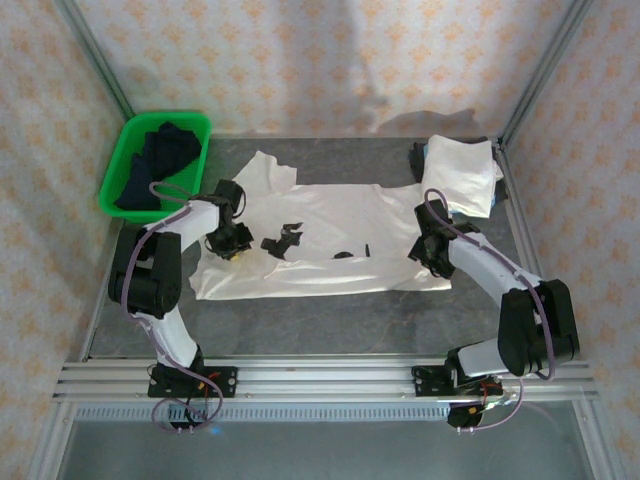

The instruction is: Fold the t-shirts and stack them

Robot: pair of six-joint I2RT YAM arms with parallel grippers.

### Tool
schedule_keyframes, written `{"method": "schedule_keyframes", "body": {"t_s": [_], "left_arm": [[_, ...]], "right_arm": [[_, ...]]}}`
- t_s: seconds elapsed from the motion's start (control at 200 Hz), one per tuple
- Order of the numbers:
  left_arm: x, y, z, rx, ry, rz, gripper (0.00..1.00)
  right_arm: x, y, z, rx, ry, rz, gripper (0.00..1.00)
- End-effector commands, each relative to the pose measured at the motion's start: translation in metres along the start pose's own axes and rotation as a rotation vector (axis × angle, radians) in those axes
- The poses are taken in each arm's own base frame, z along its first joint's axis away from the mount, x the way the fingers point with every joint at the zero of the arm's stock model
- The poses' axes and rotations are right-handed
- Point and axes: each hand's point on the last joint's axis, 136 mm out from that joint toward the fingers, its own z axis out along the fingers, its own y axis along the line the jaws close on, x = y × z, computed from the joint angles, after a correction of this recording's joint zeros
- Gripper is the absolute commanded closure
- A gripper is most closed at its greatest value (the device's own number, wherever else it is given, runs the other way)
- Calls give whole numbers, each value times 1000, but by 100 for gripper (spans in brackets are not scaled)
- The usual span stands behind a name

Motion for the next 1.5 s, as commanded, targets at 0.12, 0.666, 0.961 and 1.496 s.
{"method": "schedule_keyframes", "body": {"t_s": [0.12, 0.666, 0.961, 1.496], "left_arm": [[5, 15, 0, -64, 15, 27, 61], [-10, 8, -12, -89, 0, 56, 84], [-19, 0, -14, -87, 7, 68, 92], [-72, -49, -11, -189, -4, 181, 80]], "right_arm": [[-2, -12, 1, 61, -9, -14, 35], [-4, -8, 3, 52, -6, -11, 35], [-4, -5, 7, 43, -1, -19, 35], [-8, 15, -9, -68, -43, -69, 35]]}}
